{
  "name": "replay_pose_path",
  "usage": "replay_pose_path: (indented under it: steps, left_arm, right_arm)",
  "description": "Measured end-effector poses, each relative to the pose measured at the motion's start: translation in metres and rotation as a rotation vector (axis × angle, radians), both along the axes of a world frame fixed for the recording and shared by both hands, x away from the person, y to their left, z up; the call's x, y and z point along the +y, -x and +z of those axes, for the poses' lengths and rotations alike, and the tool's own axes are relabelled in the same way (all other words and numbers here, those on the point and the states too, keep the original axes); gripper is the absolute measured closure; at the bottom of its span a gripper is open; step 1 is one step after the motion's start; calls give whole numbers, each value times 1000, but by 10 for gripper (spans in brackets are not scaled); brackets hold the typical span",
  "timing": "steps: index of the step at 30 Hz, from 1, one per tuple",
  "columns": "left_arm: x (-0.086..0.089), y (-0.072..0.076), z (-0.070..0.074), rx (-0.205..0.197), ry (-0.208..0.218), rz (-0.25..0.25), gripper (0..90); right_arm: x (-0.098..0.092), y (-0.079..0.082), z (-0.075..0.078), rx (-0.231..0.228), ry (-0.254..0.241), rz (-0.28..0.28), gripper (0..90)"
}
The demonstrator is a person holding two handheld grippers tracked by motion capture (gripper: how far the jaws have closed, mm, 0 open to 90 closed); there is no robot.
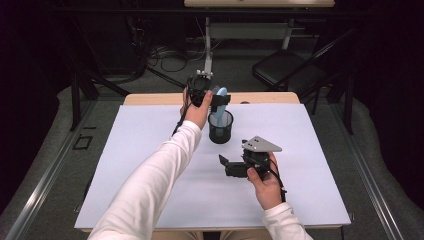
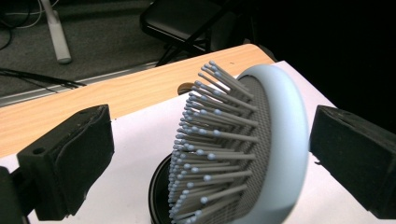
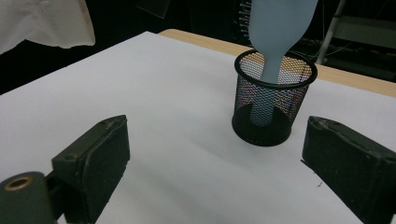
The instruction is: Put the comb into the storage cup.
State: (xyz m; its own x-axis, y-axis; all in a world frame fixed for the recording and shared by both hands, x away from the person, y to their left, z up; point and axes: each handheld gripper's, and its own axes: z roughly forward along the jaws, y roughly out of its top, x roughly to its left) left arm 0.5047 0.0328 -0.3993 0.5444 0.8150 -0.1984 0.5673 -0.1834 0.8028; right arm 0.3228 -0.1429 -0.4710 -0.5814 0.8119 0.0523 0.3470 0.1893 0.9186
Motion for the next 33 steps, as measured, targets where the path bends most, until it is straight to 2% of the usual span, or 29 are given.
replay_pose_path:
  steps: [15, 19, 33]
  left_arm:
    - [8, 8, 13, -18, -15, -53, 5]
    - [11, 11, 16, -18, -2, -64, 5]
    - [33, 24, 27, -21, -3, -100, 5]
  right_arm:
    - [-3, -1, 0, -1, 1, -5, 70]
    - [-3, -2, 0, -3, 0, -6, 70]
    - [-5, -2, 0, 1, -3, -10, 70]
